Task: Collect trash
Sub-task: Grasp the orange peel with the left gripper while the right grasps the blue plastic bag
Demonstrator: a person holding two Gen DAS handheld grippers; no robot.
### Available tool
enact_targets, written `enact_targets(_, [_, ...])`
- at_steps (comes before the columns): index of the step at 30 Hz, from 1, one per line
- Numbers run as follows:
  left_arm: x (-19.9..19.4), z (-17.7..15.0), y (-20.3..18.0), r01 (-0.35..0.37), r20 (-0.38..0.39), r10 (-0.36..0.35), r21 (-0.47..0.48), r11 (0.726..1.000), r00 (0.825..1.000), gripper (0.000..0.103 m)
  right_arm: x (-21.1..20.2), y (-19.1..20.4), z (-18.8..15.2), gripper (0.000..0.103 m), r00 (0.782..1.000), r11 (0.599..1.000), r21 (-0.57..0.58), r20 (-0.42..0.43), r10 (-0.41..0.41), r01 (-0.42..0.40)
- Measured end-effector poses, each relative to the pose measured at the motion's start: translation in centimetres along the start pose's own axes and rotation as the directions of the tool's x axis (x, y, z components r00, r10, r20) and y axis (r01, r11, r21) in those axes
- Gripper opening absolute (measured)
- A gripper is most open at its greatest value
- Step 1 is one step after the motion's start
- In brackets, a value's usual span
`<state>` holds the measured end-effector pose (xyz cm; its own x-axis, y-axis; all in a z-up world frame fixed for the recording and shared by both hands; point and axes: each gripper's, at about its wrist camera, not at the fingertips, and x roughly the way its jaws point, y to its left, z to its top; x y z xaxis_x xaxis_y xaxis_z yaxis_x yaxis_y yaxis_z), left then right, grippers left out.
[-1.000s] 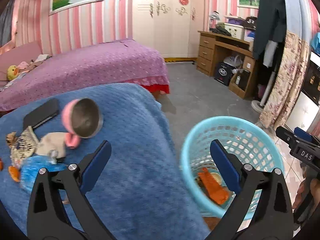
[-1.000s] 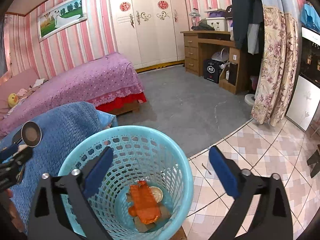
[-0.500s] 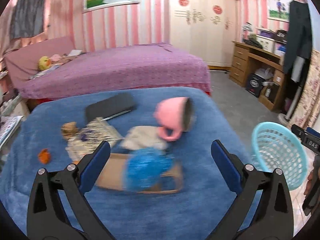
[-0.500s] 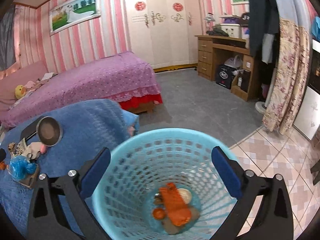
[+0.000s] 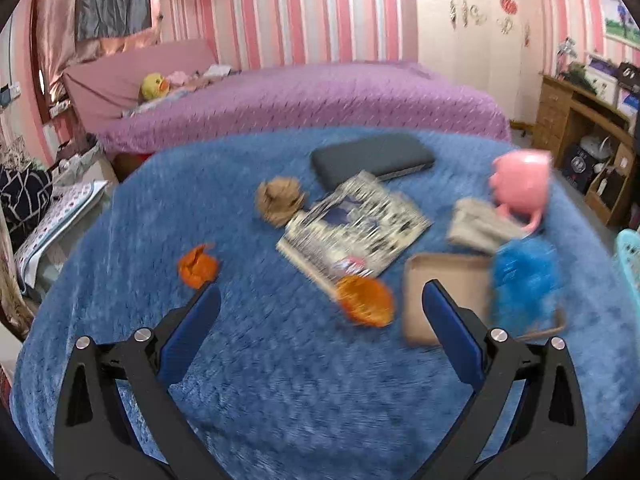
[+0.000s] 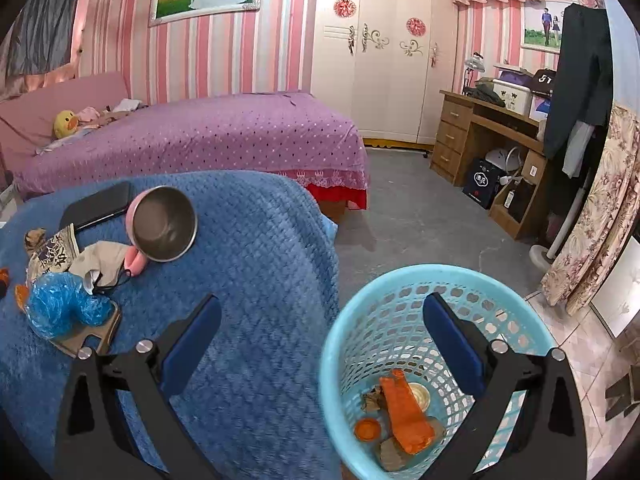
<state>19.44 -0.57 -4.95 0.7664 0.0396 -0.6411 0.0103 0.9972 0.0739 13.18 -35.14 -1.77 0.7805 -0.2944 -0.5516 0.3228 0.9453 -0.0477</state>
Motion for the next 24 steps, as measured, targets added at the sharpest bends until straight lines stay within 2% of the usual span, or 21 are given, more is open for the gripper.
enact_targets(3, [1.8,-0.2,0.7,0.046,-0.047,-0.047,-0.032,0.998,0.998,0.097,0.1,1.0,0.0,0.099,1.000,1.000,-0.006,-0.004,-0.009,0.009])
enact_targets(5, [2.7,-0.1,0.9,0.051,-0.062,-0.053,-0.044,0.998,0.997,0.097,0.3,1.7,0.0,0.099,1.000,0.999,-0.024,-0.005,-0.028,0.028])
enact_targets(7, [3.2,0.1,0.9,0.070,-0.075,-0.074,-0.055,0.996,0.994,0.092,0.4,2.1,0.1,0.099,0.999,0.999,-0.030,-0.001,-0.046,0.046])
enact_targets(11, [3.9,0.4,0.4,0.141,-0.088,-0.147,-0.074,0.987,0.985,0.065,0.7,2.0,0.0,0.099,1.000,0.999,0.050,-0.012,0.009,-0.009])
enact_targets(16, [3.7,0.3,-1.8,0.194,-0.081,-0.192,0.009,0.981,0.978,0.033,1.4,2.6,-0.1,0.099,0.996,0.993,0.102,-0.056,0.073,-0.067])
enact_targets(18, [3.5,0.4,-2.1,0.198,-0.074,-0.196,0.024,0.980,0.978,0.027,1.2,3.4,-0.2,0.099,0.995,0.993,0.092,-0.057,0.081,-0.076])
enact_targets(21, [3.0,0.5,-1.3,0.222,-0.064,-0.222,-0.005,0.975,0.973,0.019,0.8,4.9,-0.2,0.099,0.995,0.996,0.049,-0.053,0.083,-0.081])
enact_targets(24, [2.1,0.4,-0.2,0.224,-0.051,-0.225,-0.027,0.974,0.973,0.019,0.3,6.7,-0.3,0.098,0.994,0.995,0.007,-0.051,0.099,-0.098])
